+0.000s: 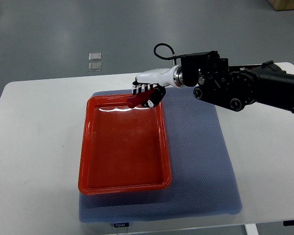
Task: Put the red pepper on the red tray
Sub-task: 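Lift the pepper with the right hand and carry it over the tray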
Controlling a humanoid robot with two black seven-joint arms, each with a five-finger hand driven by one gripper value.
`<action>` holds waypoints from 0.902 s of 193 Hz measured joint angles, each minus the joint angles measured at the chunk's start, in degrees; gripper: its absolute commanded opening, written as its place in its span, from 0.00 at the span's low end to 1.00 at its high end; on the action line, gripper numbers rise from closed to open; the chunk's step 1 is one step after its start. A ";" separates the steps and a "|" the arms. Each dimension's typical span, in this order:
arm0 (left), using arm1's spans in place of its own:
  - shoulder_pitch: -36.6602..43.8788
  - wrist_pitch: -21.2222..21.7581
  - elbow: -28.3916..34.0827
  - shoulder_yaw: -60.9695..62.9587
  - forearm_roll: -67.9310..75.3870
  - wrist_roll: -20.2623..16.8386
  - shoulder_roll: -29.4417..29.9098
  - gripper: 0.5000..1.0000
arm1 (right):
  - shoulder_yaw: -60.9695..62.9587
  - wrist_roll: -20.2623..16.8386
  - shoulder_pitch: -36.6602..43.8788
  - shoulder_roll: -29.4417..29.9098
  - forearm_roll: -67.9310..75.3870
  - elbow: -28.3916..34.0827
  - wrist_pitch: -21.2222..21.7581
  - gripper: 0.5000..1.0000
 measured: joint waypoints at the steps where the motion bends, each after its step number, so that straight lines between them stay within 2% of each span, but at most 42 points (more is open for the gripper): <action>1: 0.00 0.00 -0.02 0.00 0.00 0.00 0.00 1.00 | -0.01 0.00 0.00 0.49 0.01 -0.17 0.01 0.00; 22: -0.03 0.00 -0.41 0.07 0.03 0.00 0.00 1.00 | -0.02 0.00 -0.15 3.32 0.02 -2.56 0.07 0.00; 73: -0.09 0.00 -0.50 0.09 0.05 0.00 0.00 1.00 | -0.45 -0.01 -3.93 3.79 -0.09 -6.49 0.09 0.00; 136: -0.07 -0.03 -0.60 0.05 0.02 0.16 0.00 1.00 | -1.78 0.09 -6.84 3.79 0.40 -6.38 -0.82 0.00; 174: -0.09 -0.08 -1.09 0.11 0.05 0.19 0.00 1.00 | -1.78 0.73 -8.50 3.79 0.63 -4.20 -1.93 0.00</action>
